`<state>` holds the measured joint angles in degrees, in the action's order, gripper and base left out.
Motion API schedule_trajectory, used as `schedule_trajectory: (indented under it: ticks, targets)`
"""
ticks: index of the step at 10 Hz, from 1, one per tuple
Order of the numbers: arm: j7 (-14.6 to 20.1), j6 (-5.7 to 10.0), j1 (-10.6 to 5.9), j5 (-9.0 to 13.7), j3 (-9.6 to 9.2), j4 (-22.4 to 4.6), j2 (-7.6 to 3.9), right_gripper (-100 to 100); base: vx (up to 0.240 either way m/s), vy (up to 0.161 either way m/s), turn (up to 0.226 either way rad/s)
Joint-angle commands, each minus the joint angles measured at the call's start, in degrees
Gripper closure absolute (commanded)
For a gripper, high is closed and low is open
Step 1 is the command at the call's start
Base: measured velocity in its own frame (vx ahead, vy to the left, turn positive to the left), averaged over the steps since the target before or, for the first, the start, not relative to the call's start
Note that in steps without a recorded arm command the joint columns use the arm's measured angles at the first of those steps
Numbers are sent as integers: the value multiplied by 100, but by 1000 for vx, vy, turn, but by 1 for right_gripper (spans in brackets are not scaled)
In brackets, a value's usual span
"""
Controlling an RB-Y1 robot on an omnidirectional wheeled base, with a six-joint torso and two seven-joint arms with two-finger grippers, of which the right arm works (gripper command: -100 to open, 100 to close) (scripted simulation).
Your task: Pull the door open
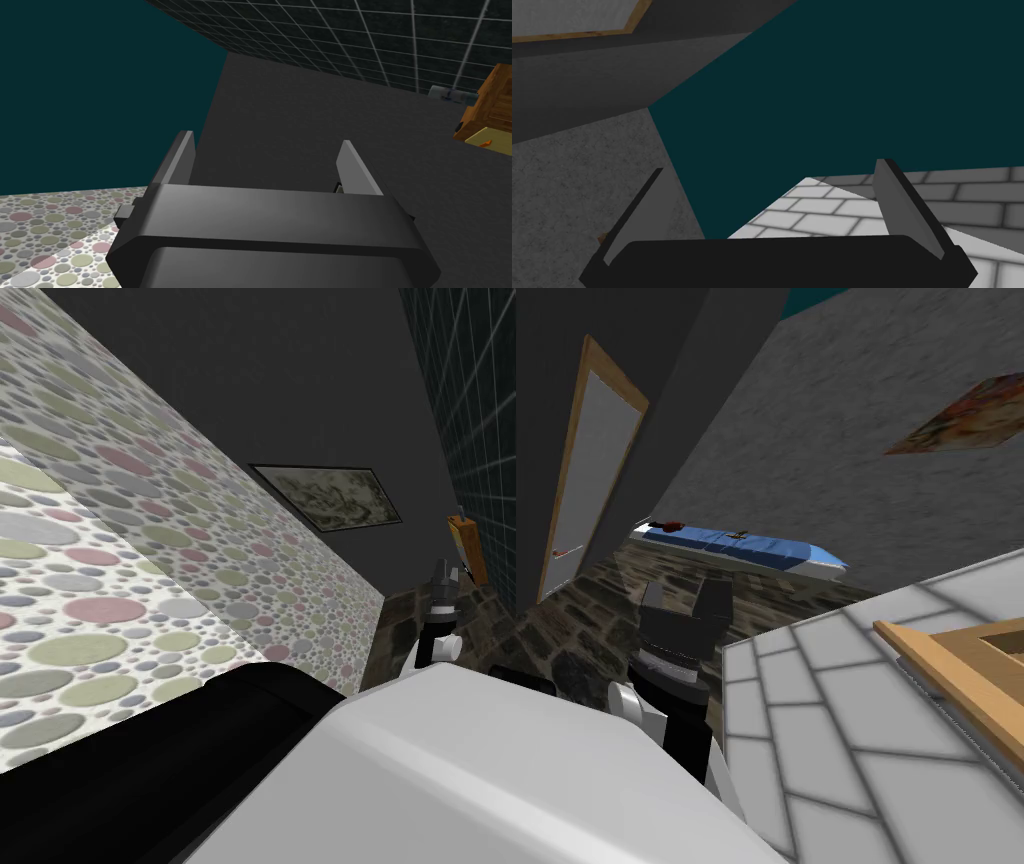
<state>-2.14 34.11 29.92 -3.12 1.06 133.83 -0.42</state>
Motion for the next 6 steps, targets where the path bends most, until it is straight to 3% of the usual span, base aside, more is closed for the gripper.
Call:
schedule_trajectory:
  ticks: [1,6]
  targets:
    - [36,34,-46,12,-17,-160,-56,-100,85,-75,128]
    - [154,148,-201,53,-72,-692,-216,-100,103,-45,83]
